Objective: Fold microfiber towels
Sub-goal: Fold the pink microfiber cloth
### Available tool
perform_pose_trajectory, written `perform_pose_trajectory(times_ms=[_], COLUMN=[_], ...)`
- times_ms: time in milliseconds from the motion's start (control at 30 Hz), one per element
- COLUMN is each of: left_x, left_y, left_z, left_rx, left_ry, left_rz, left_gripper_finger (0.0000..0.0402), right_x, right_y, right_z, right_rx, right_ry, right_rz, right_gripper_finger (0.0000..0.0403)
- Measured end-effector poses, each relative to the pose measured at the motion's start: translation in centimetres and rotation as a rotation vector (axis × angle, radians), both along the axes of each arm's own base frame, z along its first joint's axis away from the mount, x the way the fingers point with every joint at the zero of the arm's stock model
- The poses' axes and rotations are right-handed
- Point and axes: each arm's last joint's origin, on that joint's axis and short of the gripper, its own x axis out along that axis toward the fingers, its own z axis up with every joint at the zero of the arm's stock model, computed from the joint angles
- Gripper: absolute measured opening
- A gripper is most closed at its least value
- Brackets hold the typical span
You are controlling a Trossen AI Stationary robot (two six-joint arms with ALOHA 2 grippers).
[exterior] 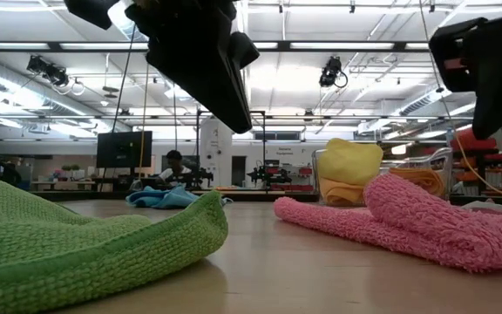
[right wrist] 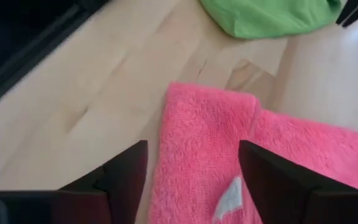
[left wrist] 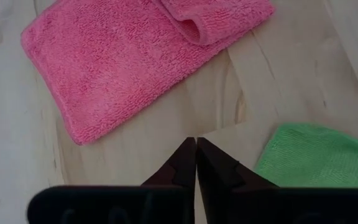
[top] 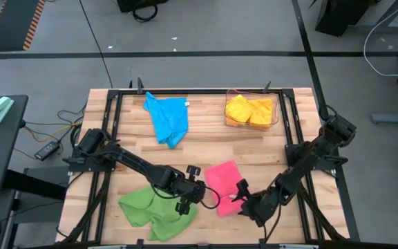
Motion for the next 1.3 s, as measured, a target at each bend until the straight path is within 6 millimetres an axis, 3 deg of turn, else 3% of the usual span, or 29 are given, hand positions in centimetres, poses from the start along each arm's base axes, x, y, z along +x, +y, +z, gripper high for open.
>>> perform_pose_trajectory(times_ms=[200,367,500,900,1300], left_x=[0.3,0.3,0.2,0.1,0.1], left_y=[0.7,1.0,1.0,0.9,0.9], left_z=[0.0,-0.1,-0.1,-0.1,-0.1], left_rx=[0.001,0.007,0.008,0.011,0.012], left_ry=[0.001,0.014,0.018,0.026,0.027], left_rz=[0.017,0.025,0.024,0.021,0.021], left_gripper_finger=[0.0018,0.0026,0.0029,0.0017,0.0027], right_x=[0.2,0.9,1.1,1.4,1.7], right_y=[1.2,2.7,2.2,1.3,0.2], right_z=[-1.0,-2.2,-3.2,-4.2,-4.8], right_rx=[-0.062,-0.198,-0.245,-0.335,-0.209], right_ry=[0.000,-0.033,-0.011,0.016,0.112], right_rz=[-0.021,0.020,0.010,0.027,-0.034], right_gripper_finger=[0.0303,0.0310,0.0309,0.0251,0.0233])
